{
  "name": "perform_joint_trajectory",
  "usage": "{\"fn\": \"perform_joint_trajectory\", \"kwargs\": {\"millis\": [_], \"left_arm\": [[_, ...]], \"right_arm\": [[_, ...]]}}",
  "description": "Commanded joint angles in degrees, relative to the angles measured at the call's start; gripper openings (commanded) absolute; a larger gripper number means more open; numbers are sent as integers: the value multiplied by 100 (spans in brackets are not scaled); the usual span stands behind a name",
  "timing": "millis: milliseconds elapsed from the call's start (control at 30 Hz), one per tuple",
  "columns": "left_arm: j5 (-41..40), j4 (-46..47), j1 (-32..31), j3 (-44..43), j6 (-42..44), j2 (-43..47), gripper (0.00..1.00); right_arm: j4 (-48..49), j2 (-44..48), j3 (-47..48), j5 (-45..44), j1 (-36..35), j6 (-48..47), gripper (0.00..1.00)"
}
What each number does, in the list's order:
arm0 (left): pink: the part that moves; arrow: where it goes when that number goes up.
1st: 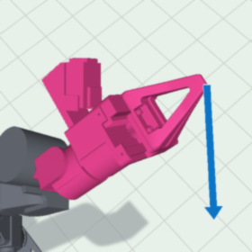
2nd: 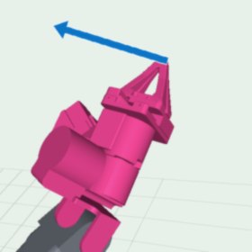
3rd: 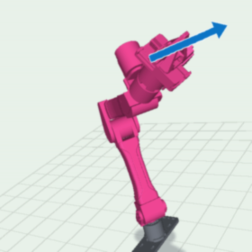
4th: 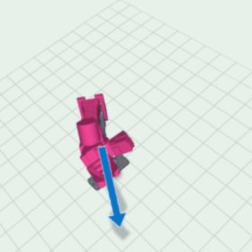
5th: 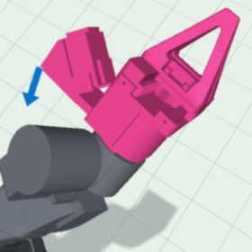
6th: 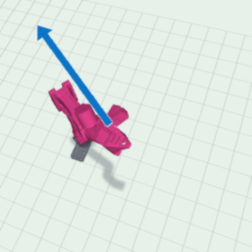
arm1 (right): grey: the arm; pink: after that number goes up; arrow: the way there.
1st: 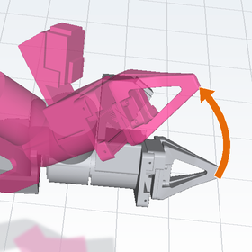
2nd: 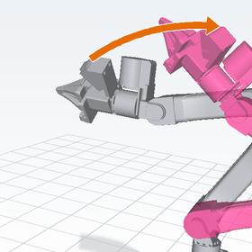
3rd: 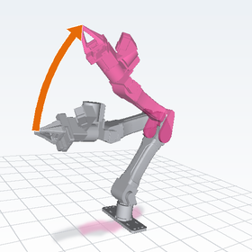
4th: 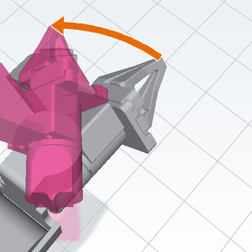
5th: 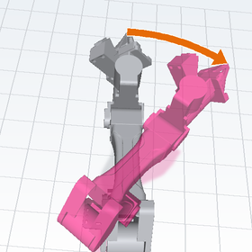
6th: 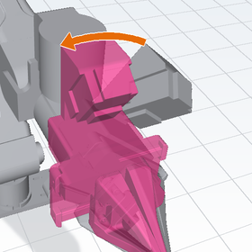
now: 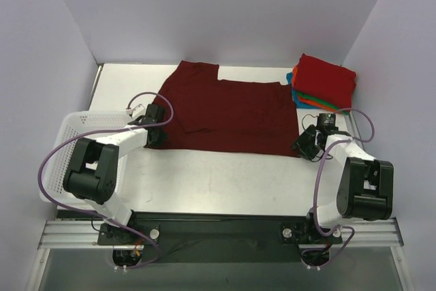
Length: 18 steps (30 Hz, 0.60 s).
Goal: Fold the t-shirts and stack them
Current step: Fold the flattened tshirt in 1/3 of the way
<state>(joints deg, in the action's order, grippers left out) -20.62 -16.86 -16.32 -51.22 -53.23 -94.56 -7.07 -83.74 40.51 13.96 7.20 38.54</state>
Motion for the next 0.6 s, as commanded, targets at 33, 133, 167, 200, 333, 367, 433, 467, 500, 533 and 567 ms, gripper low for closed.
{"fn": "perform_joint_trajectory", "kwargs": {"millis": [33,133,167,200,333,367,433,467,500,533,567], "left_arm": [[-48,-89,-12,-46,199,429,30],[14,-37,-56,-116,287,701,31],[67,42,-65,-134,365,737,31],[84,121,-65,-221,375,746,31],[172,87,-73,-633,480,344,32],[207,43,-73,-704,480,229,32],[243,34,-73,-880,551,-78,32],[278,34,-73,-924,542,-184,32],[339,-18,-73,-968,542,-281,32],[392,-80,-82,-1090,594,-456,31],[401,-167,-100,-1109,603,-527,30]], "right_arm": [[-399,560,228,-60,-61,30,38],[-479,693,491,-226,-271,74,38],[-479,667,562,-235,-307,109,38],[-488,536,659,-227,-351,127,38],[-374,131,879,-113,-395,171,38],[-339,52,914,-112,-395,171,38],[-208,-176,915,-77,-386,197,38],[-155,-247,897,-77,-386,206,38],[-67,-404,888,-60,-386,206,38],[-58,-493,888,-68,-386,206,38],[-58,-563,880,-60,-378,206,38]]}}
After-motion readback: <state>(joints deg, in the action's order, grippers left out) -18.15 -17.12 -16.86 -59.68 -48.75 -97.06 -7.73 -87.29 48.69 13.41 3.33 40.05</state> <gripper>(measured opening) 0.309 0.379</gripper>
